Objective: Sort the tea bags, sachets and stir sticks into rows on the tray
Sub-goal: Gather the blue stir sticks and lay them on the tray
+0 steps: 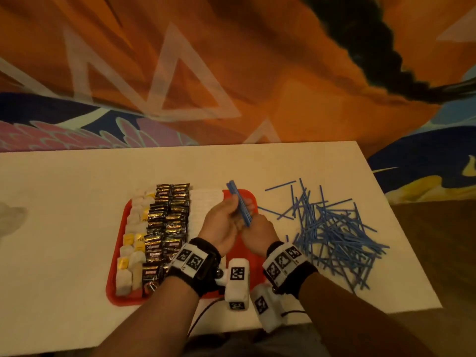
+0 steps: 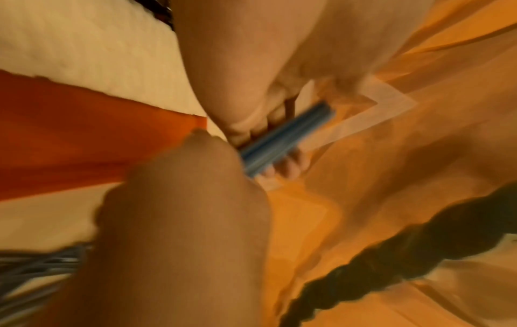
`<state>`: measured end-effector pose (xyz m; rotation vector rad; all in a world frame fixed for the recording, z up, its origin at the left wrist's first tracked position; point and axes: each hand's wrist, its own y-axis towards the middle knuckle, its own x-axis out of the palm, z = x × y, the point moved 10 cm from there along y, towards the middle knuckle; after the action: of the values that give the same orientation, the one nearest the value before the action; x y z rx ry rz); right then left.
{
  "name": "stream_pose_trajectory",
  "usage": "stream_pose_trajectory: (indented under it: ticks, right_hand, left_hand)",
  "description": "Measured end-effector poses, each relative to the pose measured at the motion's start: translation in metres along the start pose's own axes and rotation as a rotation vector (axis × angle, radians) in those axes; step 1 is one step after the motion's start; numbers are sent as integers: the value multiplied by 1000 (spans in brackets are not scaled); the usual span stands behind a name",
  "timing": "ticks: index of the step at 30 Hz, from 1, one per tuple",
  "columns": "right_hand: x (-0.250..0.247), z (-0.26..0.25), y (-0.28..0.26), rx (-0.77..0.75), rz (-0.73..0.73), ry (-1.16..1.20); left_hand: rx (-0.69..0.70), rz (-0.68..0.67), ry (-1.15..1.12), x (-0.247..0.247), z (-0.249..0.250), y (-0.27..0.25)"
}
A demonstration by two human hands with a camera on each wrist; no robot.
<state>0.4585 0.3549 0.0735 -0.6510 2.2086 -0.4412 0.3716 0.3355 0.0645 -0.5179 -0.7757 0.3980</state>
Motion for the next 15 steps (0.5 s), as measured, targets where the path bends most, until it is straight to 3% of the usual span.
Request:
stream_pose_trajectory:
  ticks: [4, 10, 15]
  right_hand:
    - [14, 38, 17, 93, -75, 10]
    - [19, 70, 40, 96, -227, 66]
    - [13, 116, 52, 168, -354, 28]
  left_hand:
    - [-44, -9, 196, -3, -30, 17]
    - [-141, 124, 408, -3, -51, 58]
    - [-223, 305, 646, -35, -53, 106]
